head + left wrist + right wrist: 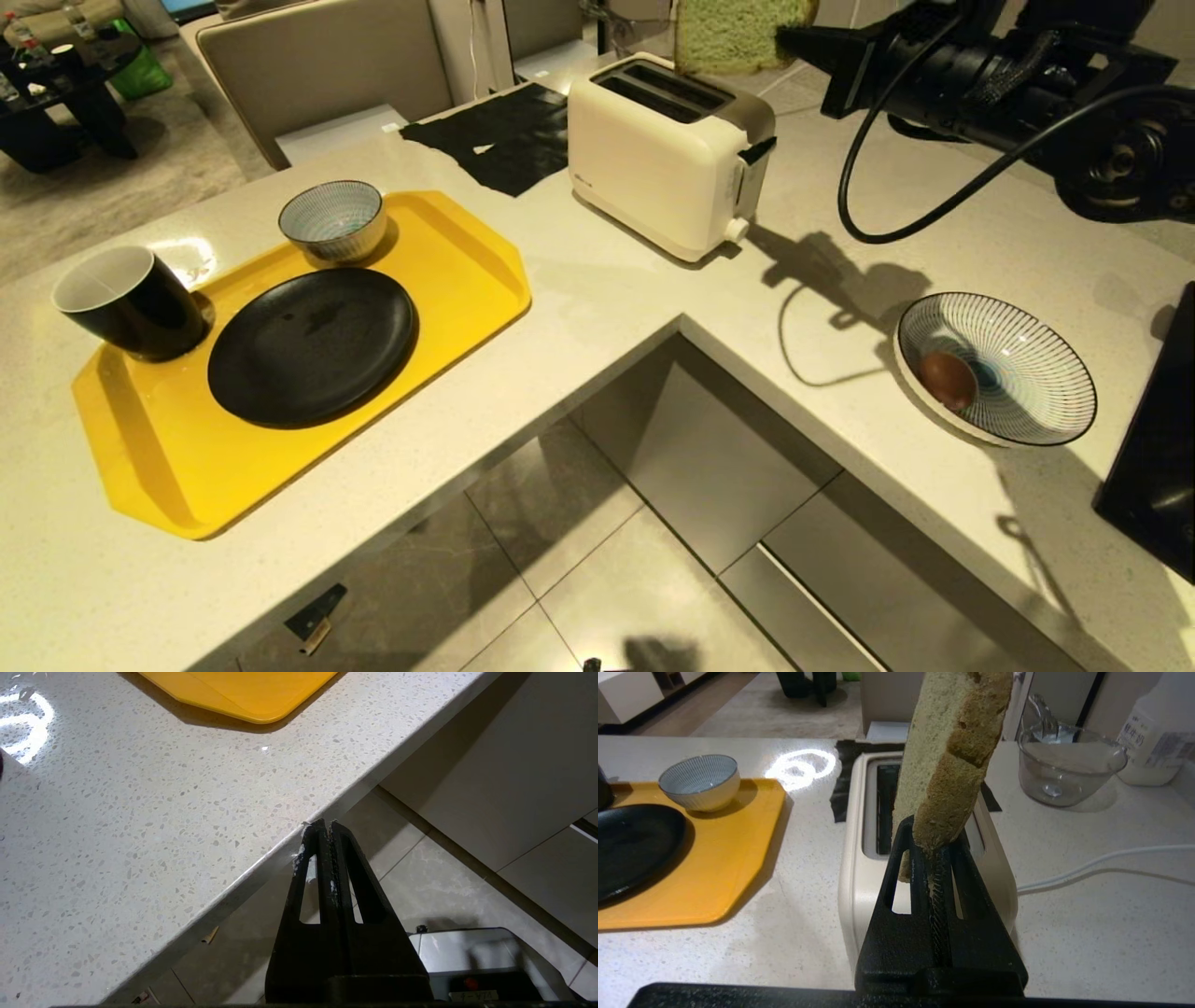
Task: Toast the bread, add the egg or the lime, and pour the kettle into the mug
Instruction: Put the bread slices in the toaster
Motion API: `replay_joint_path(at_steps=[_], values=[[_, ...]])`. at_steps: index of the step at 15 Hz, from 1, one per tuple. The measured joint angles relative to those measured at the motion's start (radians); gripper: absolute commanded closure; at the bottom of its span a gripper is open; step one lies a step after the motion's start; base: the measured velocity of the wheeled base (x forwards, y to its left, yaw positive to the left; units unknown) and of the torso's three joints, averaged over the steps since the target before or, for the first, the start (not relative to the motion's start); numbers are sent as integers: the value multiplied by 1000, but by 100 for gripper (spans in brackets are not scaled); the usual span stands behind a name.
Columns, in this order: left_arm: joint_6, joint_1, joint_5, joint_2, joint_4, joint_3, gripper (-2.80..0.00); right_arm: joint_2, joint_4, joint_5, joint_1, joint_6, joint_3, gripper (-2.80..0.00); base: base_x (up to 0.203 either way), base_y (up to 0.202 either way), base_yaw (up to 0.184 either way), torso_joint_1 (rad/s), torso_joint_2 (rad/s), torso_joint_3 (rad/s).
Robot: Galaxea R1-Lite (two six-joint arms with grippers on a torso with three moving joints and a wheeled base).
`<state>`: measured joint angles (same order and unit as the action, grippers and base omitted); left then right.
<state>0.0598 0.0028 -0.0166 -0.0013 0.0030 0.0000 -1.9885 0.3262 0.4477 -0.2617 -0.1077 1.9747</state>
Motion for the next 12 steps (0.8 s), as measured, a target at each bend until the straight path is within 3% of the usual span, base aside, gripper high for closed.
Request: replay_joint_path(at_steps=[12], values=[[0, 0, 0, 0, 0, 0, 0, -41, -25, -5, -49, -79, 0, 0, 0, 0, 0, 0, 3, 0]])
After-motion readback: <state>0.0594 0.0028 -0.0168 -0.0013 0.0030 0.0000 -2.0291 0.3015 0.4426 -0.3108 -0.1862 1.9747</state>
